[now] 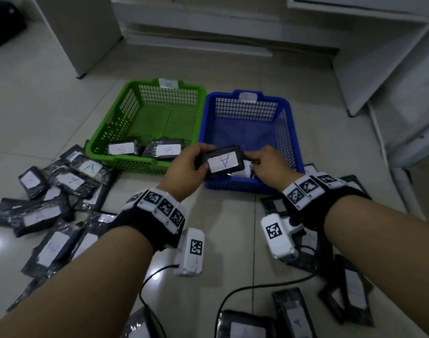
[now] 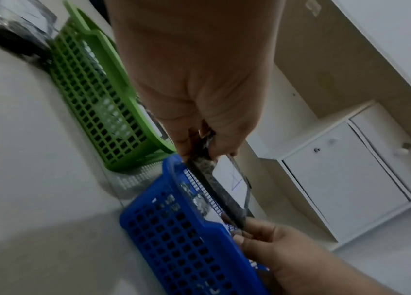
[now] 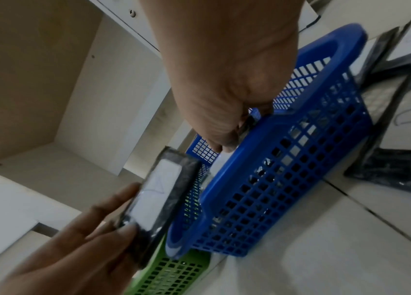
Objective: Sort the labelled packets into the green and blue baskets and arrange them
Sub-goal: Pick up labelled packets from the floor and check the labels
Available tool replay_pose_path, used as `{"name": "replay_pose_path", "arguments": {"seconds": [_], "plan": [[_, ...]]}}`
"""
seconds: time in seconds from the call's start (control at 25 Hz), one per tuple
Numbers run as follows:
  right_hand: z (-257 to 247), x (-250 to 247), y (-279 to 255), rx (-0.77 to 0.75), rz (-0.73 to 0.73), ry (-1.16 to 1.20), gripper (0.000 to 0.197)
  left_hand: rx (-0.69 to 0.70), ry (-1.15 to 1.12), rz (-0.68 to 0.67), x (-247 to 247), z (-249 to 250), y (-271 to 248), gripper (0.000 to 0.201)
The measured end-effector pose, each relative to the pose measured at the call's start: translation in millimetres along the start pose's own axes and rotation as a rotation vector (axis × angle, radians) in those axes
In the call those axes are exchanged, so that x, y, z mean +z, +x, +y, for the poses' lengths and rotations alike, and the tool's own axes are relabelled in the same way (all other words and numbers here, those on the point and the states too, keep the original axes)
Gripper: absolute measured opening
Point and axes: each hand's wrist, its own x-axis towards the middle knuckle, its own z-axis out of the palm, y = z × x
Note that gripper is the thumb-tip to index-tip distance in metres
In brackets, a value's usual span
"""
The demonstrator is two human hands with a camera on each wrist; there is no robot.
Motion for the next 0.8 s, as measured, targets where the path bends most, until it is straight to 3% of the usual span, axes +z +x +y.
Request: {"name": "replay_pose_path", "arguments": {"seconds": [0.2, 0.32, 0.44, 0.6, 0.68, 0.8], "plan": [[16.0, -10.5, -69.3, -0.018, 0.278, 0.032, 0.027, 0.130, 0.284, -0.044, 35.3, 3.3, 27.8, 0.027], [35.1, -5.8, -104.1, -0.084, 0.228, -0.105, 0.041, 0.198, 0.393, -0.093, 43.8, -1.3, 32.0, 0.028], [50.2, -8.6, -125.5, -0.145, 0.166, -0.027, 0.047, 0.170, 0.430, -0.097, 48.5, 1.7, 20.9, 0.032], [67.7, -13.7, -153.9, 0.028, 0.287, 0.085, 0.033, 0.363, 0.357, 0.045, 65.3, 12.1, -21.1, 0.027], [77.9, -11.4, -167.1, 0.176, 0.171, 0.046, 0.032, 0.440, 0.340, -0.007, 82.7, 10.8, -45.2, 0.023], [91.3, -4.2, -179.3, 0.255, -0.059, -0.117, 0.073, 0.342, 0.371, -0.187, 116.4, 4.7, -61.9, 0.021]]}}
